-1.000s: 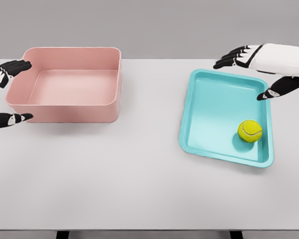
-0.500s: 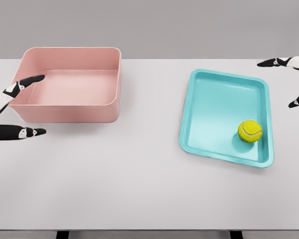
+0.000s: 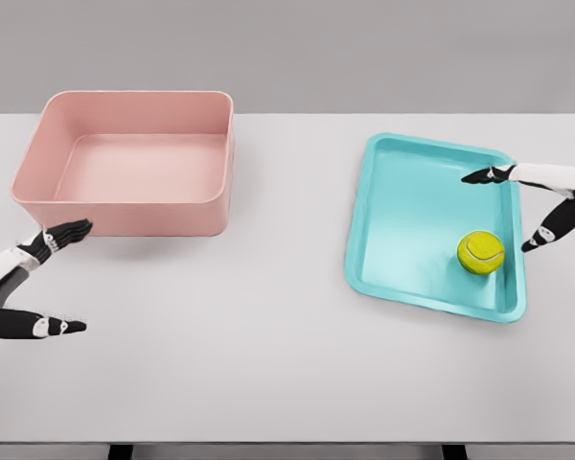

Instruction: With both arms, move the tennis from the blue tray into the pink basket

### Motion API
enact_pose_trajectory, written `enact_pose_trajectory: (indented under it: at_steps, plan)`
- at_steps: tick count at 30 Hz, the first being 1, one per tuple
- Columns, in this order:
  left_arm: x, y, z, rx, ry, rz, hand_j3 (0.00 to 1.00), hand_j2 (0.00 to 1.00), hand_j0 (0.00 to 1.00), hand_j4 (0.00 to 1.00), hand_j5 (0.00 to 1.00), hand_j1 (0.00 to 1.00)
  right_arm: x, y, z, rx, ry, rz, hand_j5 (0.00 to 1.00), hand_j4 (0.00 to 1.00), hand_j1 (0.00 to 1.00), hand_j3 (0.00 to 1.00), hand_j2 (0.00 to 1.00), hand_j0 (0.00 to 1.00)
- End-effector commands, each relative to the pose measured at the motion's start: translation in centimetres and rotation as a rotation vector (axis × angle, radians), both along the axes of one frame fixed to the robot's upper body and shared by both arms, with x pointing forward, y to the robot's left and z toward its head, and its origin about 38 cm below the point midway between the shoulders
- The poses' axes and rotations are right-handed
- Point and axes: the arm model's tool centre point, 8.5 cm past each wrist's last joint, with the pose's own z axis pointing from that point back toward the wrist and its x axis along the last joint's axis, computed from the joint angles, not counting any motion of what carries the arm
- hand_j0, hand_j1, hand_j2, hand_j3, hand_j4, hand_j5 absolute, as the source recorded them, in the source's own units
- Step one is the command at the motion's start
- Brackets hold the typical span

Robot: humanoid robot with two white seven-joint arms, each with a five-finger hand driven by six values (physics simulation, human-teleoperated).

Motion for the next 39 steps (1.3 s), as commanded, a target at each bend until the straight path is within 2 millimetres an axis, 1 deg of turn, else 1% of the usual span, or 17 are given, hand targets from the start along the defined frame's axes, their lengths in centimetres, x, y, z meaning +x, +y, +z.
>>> enact_pose_trajectory:
  at_steps: [1, 2, 3, 8, 12, 14, 17, 19, 24, 29, 30, 31, 39]
  plan:
    - [0.1, 0.3, 0.2, -0.003, 0.005, 0.006, 1.00, 1.00, 1.00, 1.00, 1.00, 1.00, 0.3, -0.2, -0.7, -0.002, 0.012, -0.015, 1.00, 1.00, 1.00, 1.00, 1.00, 1.00]
    - [-0.2, 0.4, -0.3, 0.004, 0.019, 0.008, 1.00, 1.00, 1.00, 1.00, 1.00, 1.00, 0.8, 0.2, -1.9, -0.009, 0.023, -0.012, 1.00, 1.00, 1.00, 1.00, 1.00, 1.00]
    - [-0.9, 0.5, -0.9, 0.013, 0.042, 0.008, 1.00, 1.00, 1.00, 1.00, 1.00, 1.00, 0.9, 0.4, -2.6, -0.009, 0.035, -0.009, 1.00, 1.00, 1.00, 1.00, 1.00, 1.00]
    - [-1.4, 1.9, -2.6, 0.109, 0.063, 0.017, 1.00, 1.00, 1.00, 1.00, 1.00, 1.00, 0.8, 0.5, -2.6, -0.010, 0.035, -0.001, 1.00, 1.00, 1.00, 1.00, 1.00, 1.00]
    - [-1.3, 1.4, -2.3, 0.105, 0.057, -0.009, 1.00, 1.00, 1.00, 1.00, 1.00, 1.00, 0.0, 1.7, -2.2, -0.006, 0.028, 0.051, 1.00, 1.00, 1.00, 1.00, 1.00, 1.00]
    - [-1.2, 1.4, -2.2, 0.106, 0.055, -0.013, 1.00, 1.00, 1.00, 1.00, 1.00, 1.00, -0.2, 2.0, -2.2, -0.005, 0.029, 0.060, 1.00, 1.00, 1.00, 1.00, 1.00, 1.00]
    - [-1.1, 1.1, -2.0, 0.100, 0.047, -0.020, 1.00, 1.00, 1.00, 1.00, 1.00, 1.00, -0.6, 1.2, -2.5, -0.021, 0.042, 0.052, 1.00, 1.00, 1.00, 1.00, 1.00, 1.00]
    - [-1.2, 1.0, -2.0, 0.100, 0.049, -0.023, 1.00, 1.00, 1.00, 1.00, 1.00, 1.00, -0.6, 1.1, -2.7, -0.021, 0.044, 0.053, 1.00, 1.00, 1.00, 1.00, 1.00, 1.00]
    - [-1.2, 0.9, -2.0, 0.107, 0.048, -0.032, 1.00, 1.00, 1.00, 1.00, 1.00, 1.00, -0.8, 1.0, -3.3, -0.022, 0.060, 0.048, 1.00, 1.00, 1.00, 1.00, 1.00, 1.00]
    - [-1.2, 0.9, -2.0, 0.107, 0.047, -0.033, 1.00, 1.00, 1.00, 1.00, 1.00, 1.00, -0.8, 0.9, -3.5, -0.023, 0.065, 0.047, 1.00, 1.00, 1.00, 1.00, 1.00, 1.00]
    - [-1.2, 0.9, -2.0, 0.108, 0.048, -0.036, 1.00, 1.00, 1.00, 1.00, 1.00, 1.00, -1.1, 0.9, -4.2, -0.028, 0.083, 0.047, 1.00, 1.00, 1.00, 1.00, 1.00, 1.00]
    - [-1.2, 0.9, -2.0, 0.108, 0.046, -0.037, 1.00, 1.00, 1.00, 1.00, 1.00, 1.00, -1.0, 0.8, -4.3, -0.029, 0.085, 0.044, 1.00, 1.00, 1.00, 1.00, 1.00, 1.00]
    - [-1.2, 0.8, -1.9, 0.108, 0.045, -0.041, 1.00, 1.00, 1.00, 1.00, 1.00, 1.00, -0.9, 0.9, -4.5, -0.029, 0.089, 0.042, 1.00, 1.00, 1.00, 1.00, 1.00, 1.00]
